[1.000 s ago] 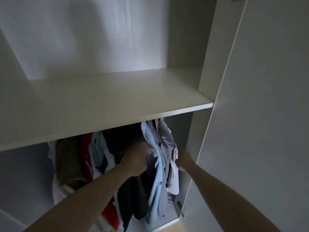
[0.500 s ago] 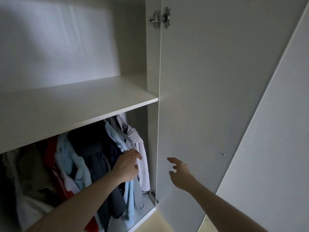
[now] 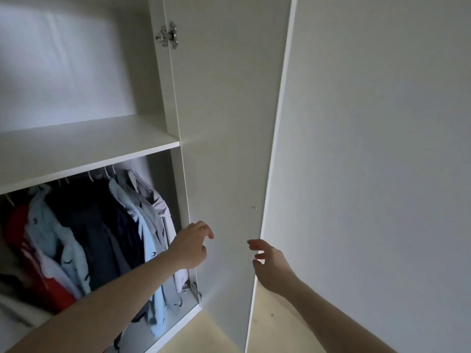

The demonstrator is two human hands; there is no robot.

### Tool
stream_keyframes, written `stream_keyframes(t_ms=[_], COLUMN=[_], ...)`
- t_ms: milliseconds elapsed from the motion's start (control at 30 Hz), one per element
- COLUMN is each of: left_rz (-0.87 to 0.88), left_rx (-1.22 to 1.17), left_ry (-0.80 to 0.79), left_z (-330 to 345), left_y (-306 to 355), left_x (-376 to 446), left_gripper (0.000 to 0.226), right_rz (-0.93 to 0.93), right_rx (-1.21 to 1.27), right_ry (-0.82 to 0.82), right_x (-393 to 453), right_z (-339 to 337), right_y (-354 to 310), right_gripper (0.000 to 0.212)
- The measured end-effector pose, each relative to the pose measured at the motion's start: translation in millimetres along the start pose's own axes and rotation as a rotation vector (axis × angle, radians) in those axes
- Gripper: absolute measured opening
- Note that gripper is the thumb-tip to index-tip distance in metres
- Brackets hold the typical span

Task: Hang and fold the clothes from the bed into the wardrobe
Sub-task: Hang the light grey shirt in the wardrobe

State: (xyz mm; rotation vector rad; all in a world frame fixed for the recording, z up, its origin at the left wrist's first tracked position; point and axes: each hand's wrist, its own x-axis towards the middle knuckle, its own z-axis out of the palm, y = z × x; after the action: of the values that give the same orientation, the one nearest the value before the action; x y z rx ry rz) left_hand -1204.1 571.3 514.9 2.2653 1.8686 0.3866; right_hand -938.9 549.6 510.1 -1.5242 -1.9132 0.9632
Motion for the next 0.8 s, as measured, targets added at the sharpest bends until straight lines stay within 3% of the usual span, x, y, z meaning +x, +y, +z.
stream_keyframes(t_ms=[200,467,633,800], left_rz=[0.114,0.275,0.444,0.707], left_rx=[-0.008,0.057,0.066,0.015], left_ry=[-0.022,-0.141,-0.213,-0.339], left_z=[21.3,43.7,92.5,159.9], left_y=[101.8,188.3,236.9,338.3], left_x=[-3.2,21.0,51.8,74.5], left_gripper=[0.041,0.046,0.043,0.041], right_rz=[0.034,0.13,0.29,0.521], right_rx=[0.012,0.082,0.158,0.176], right_ry=[0.047,0.16,0.34,0.563], right_x=[-46.0,-76.6,-121.8,-218.2], right_z=[-57.0,-99.5,-129.8,-170.8], right_y=[51.3,99.6,147.4,211.7], right_gripper=[0.05,0.049,0.048,0.047])
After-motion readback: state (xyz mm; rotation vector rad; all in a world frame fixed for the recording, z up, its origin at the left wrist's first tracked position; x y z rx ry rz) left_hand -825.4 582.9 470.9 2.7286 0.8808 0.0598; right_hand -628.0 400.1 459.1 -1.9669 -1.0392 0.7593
